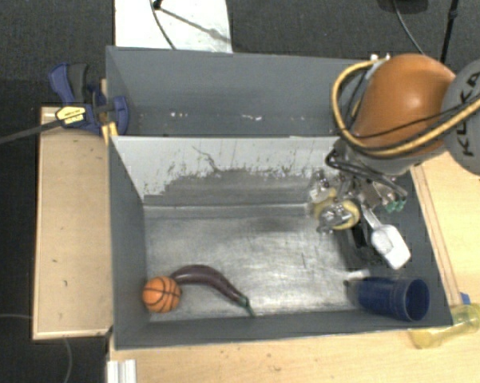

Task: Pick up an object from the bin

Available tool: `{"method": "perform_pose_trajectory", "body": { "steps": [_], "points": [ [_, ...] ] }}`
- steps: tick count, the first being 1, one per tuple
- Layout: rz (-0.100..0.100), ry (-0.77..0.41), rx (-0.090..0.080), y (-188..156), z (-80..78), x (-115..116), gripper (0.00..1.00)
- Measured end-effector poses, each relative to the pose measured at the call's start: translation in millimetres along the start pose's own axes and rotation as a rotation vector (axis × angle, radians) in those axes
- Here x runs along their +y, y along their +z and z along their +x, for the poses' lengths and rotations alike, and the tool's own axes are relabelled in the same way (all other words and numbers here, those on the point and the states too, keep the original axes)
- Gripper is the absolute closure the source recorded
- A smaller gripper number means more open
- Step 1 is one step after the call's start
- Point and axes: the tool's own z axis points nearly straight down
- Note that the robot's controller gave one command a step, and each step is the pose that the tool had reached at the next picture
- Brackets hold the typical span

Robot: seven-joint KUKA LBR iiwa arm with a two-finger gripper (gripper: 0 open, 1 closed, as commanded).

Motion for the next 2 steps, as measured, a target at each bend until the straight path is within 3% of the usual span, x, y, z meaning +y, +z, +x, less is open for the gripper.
{"method": "perform_pose_trajectory", "body": {
  "steps": [1, 2],
  "points": [
    [0.000, -0.001, 0.000, -0.4, 0.4, 0.0, 1.00],
    [0.001, -0.189, 0.002, -44.3, -10.7, 33.2, 1.00]
  ]
}}
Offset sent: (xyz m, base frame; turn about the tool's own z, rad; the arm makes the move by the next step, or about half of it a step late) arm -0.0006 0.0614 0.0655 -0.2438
